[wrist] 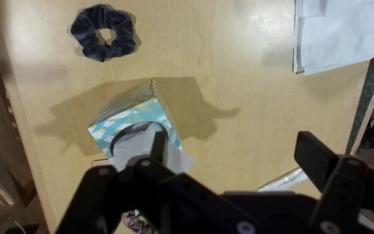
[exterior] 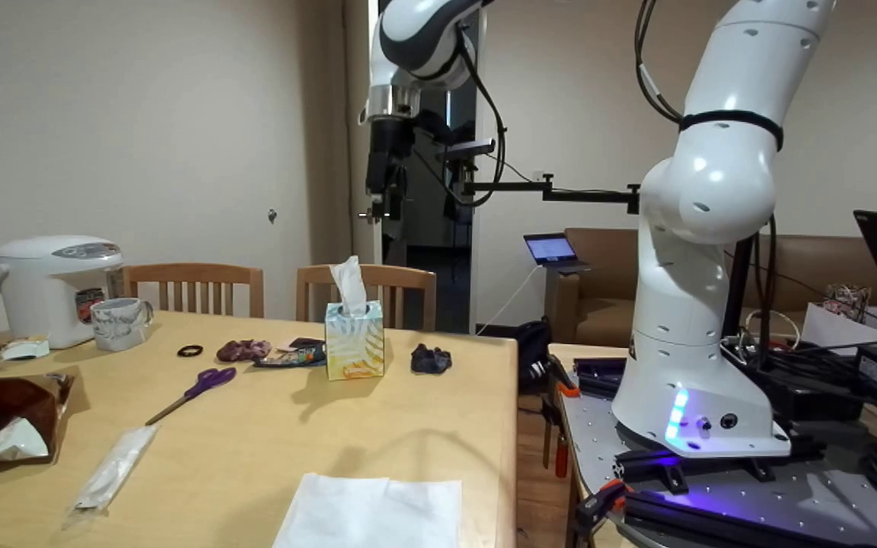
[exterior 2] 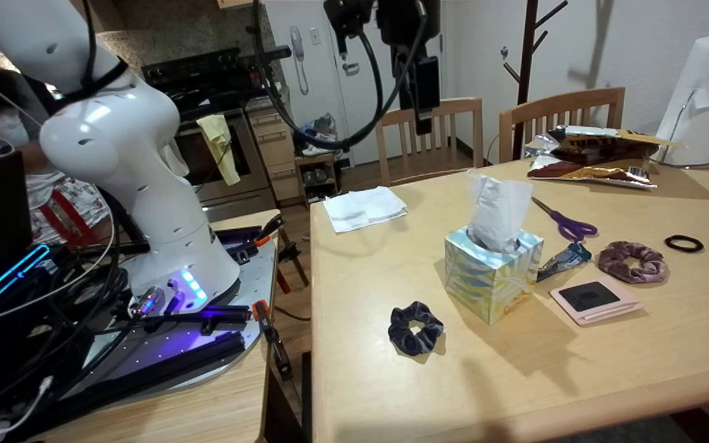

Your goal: Use the tissue on the table to wipe it

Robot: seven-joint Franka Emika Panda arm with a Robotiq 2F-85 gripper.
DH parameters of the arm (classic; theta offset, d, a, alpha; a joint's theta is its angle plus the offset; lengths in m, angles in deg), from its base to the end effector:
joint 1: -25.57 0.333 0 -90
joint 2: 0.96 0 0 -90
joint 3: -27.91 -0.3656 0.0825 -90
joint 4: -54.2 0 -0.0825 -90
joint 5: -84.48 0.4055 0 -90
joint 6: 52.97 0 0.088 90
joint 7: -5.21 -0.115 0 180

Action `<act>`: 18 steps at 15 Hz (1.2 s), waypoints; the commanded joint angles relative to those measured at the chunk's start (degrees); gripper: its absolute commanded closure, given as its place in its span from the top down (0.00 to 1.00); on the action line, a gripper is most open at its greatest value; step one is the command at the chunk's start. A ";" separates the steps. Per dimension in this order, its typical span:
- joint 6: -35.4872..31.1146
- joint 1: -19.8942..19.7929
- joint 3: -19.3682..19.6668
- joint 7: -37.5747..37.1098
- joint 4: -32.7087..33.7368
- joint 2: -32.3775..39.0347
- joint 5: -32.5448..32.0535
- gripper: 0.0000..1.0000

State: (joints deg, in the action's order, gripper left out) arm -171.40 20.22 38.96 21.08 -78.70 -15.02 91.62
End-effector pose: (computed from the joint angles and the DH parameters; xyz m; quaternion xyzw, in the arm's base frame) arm 0.4560 -0.1302 0.4673 -0.9964 0.0316 -0.0152 0.0766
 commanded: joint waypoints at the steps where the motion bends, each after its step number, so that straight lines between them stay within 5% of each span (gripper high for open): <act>1: -2.80 1.03 0.30 7.11 0.86 5.06 2.19 1.00; 18: 0.62 1.61 -6.28 19.18 9.50 17.33 -8.22 1.00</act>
State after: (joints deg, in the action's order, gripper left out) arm -172.47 22.23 33.49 37.94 -70.66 1.32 86.02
